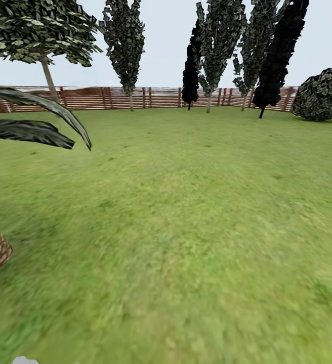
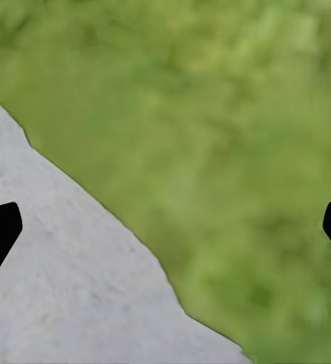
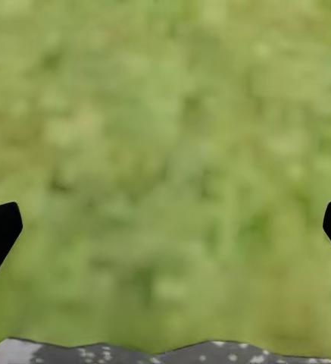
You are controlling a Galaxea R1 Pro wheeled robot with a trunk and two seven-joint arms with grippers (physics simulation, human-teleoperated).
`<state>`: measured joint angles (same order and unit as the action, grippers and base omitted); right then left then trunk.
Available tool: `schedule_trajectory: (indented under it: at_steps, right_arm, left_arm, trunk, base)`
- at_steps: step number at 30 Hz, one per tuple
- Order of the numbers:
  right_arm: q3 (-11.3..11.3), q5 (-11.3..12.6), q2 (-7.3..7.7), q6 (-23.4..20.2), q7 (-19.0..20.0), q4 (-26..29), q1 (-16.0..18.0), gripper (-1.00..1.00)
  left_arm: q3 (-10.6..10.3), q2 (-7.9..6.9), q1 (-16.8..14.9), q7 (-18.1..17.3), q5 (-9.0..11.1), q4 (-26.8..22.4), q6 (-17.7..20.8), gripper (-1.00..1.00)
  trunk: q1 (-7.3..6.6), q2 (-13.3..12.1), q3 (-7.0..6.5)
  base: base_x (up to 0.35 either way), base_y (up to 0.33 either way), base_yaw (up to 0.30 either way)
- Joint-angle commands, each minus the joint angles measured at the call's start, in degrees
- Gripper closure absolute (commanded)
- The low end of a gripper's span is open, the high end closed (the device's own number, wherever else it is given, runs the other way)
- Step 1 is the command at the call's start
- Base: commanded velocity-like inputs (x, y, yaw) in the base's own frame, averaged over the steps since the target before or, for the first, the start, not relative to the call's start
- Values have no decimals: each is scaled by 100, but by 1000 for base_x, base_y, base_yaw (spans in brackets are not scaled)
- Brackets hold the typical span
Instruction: In the garden, pick up the pesticide atomizer on the floor and spray pesticide onto both trees until each tree trunk is fully covered.
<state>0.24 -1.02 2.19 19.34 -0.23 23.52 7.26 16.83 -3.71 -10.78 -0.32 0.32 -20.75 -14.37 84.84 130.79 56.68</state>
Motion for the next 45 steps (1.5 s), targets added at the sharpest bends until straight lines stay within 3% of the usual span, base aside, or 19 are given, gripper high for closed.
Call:
schedule_trajectory:
  at_steps: [1,24,45]
  right_arm:
    - [2,-9,1,17,-3,-5,3,-100]
    - [-6,-7,1,17,-4,-5,3,-100]
    - [-5,-9,1,17,-4,-5,3,-100]
  left_arm:
    - [13,-3,-3,-3,3,4,-19,-100]
    - [13,-7,-3,-3,3,3,-19,-100]
    - [13,-6,-3,-3,11,-8,-22,-100]
  trunk:
    - [2,1,5]
    - [2,1,5]
    - [2,1,5]
  base:
    - [338,-123,2]
    - [338,-120,8]
    - [338,-105,257]
